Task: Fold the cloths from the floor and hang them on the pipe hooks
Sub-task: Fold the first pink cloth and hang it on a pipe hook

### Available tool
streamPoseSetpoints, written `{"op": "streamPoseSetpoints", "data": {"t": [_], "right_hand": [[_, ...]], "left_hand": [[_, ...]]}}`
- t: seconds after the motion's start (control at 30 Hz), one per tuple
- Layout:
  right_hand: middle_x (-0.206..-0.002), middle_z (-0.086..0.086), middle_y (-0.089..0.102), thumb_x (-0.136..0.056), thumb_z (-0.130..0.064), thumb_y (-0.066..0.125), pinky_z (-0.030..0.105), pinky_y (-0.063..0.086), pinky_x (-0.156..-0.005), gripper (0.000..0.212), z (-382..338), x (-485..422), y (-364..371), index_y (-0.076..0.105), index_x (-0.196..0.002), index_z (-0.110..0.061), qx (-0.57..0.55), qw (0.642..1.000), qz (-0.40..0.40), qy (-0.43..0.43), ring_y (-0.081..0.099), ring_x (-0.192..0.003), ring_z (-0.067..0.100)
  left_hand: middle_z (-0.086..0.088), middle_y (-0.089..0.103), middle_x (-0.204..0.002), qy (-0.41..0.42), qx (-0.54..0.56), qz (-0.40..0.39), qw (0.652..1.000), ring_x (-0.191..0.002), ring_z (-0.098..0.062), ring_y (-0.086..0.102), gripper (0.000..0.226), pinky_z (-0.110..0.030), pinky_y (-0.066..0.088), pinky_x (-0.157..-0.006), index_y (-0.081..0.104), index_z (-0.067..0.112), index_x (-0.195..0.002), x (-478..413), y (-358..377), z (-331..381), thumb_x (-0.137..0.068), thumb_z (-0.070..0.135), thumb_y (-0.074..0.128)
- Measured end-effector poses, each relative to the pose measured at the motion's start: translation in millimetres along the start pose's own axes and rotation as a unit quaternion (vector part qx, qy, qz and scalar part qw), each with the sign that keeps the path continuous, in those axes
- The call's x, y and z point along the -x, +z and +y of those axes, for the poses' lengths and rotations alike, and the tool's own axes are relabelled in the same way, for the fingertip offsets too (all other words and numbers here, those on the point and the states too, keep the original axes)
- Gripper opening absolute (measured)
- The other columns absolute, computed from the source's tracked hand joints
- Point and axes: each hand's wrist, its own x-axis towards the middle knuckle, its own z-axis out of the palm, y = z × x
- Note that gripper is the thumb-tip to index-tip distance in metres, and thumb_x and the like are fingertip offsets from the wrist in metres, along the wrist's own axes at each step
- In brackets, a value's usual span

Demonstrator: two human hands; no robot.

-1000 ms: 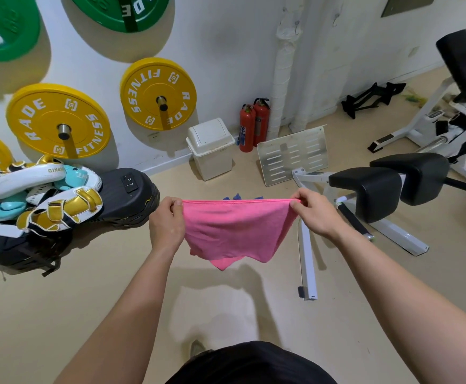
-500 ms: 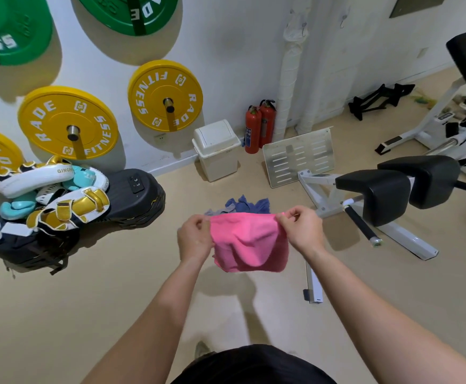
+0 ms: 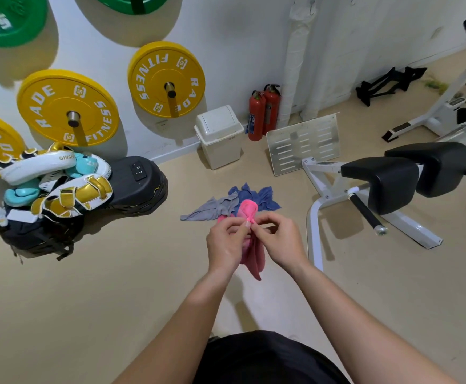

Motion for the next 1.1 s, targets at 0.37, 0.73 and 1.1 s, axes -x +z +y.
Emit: {"op": "streamPoseSetpoints", "data": {"t": [0.37,0.73,1.1], "right_hand": [[-0.079,-0.007,0.068,-0.08,-0.016,0.081,0.033,0.053,-0.068,0.017,6.4,-11.5,-17.8,0.065,-0.079,-0.022,0.043,0.997,-0.06,-0.028,0.061,-0.069,0.008],[-0.075,-0.01,0.059,-0.088,0.001,0.066,0.03,0.048,-0.073,0.025,-12.9,-28.3,-52.5,0.063,-0.083,-0.023,0.031,0.981,-0.174,-0.085,0.055,-0.07,0.008],[-0.076,0.005,0.059,-0.089,0.002,0.064,0.039,0.048,-0.072,0.018,-16.8,-33.5,-69.0,0.063,-0.087,-0.015,0.006,0.981,-0.178,-0.079,0.055,-0.071,0.018]], "left_hand": [[0.005,0.075,-0.08,0.002,-0.015,-0.084,0.996,-0.077,-0.014,0.069,0.026,-0.03,0.055,-0.068,0.077,0.031,-0.083,-1.7,-7.8,6.4,-0.09,0.01,0.063],[0.009,0.051,-0.114,0.18,-0.333,-0.189,0.906,-0.115,-0.016,0.041,0.034,-0.027,0.031,-0.102,0.07,0.043,-0.092,-48.6,-49.0,13.8,-0.079,0.011,0.07],[0.022,0.056,-0.113,0.185,-0.356,-0.228,0.887,-0.115,-0.012,0.05,0.027,-0.035,0.04,-0.103,0.072,0.041,-0.089,-40.7,-56.1,1.0,-0.074,0.027,0.055]]}}
